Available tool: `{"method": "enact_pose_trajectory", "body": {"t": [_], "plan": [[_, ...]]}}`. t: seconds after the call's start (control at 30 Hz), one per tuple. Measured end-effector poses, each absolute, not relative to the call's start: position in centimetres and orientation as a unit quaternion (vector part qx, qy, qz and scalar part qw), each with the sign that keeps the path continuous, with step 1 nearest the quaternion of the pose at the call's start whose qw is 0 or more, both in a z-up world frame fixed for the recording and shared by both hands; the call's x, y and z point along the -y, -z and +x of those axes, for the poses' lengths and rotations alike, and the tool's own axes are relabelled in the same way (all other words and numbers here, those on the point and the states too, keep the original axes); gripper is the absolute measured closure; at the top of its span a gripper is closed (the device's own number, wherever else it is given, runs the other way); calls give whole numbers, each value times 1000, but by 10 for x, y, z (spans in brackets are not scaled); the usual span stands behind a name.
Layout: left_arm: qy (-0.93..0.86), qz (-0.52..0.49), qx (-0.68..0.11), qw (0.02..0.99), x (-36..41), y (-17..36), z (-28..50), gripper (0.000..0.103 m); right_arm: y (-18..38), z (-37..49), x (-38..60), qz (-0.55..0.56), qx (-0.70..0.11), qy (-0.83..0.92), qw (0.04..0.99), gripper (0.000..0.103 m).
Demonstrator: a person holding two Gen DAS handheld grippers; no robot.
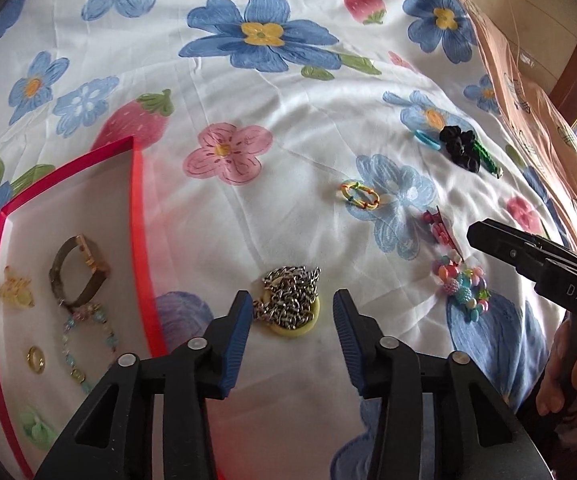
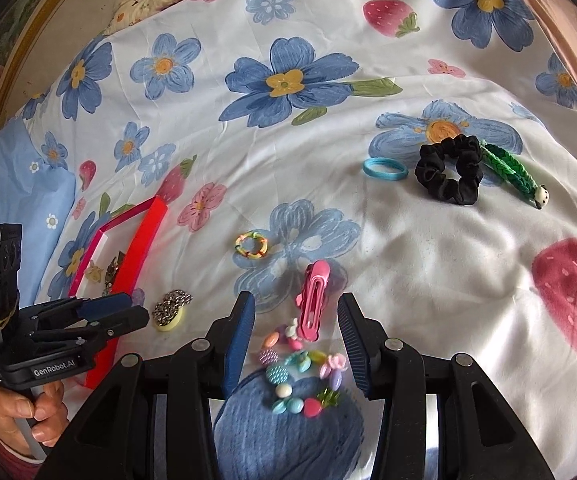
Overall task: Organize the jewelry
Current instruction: 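Grasp the silver chain with the left tool while the right tool grasps the pink hair clip, then carry the chain and pink clip into the red box and open both tools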
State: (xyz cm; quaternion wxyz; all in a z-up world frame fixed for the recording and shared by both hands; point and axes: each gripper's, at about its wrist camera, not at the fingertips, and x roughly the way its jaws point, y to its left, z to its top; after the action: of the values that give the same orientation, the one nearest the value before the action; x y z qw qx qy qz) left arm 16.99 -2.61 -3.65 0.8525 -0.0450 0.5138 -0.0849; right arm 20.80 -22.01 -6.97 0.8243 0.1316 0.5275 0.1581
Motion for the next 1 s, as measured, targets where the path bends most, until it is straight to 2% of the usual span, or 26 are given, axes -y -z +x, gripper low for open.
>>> {"method": "enact_pose_trajectory", "body": {"t": [0.2, 0.27, 0.37, 0.4, 0.43, 0.63, 1.0], "plan": [[83, -31, -529, 844, 33, 57, 193, 69, 86, 220, 215, 129, -542, -155, 816, 58], [84, -26, -527, 845, 35, 60, 195, 81, 93, 223, 213, 128, -547, -155, 813, 58], [92, -31, -521, 848, 34, 61, 197, 88, 101, 225, 209, 120, -552, -151, 812, 61], [95, -32, -517, 850, 34, 60, 196, 90, 102, 225, 208, 115, -551, -147, 813, 73], [97, -34, -514, 852, 33, 59, 195, 98, 103, 225, 207, 110, -553, -146, 813, 86], [98, -38, -500, 860, 24, 48, 181, 98, 95, 221, 206, 103, -541, -148, 822, 87], [99, -61, -447, 887, 2, -6, 133, 98, 56, 211, 194, 115, -505, -179, 836, 87]]}}
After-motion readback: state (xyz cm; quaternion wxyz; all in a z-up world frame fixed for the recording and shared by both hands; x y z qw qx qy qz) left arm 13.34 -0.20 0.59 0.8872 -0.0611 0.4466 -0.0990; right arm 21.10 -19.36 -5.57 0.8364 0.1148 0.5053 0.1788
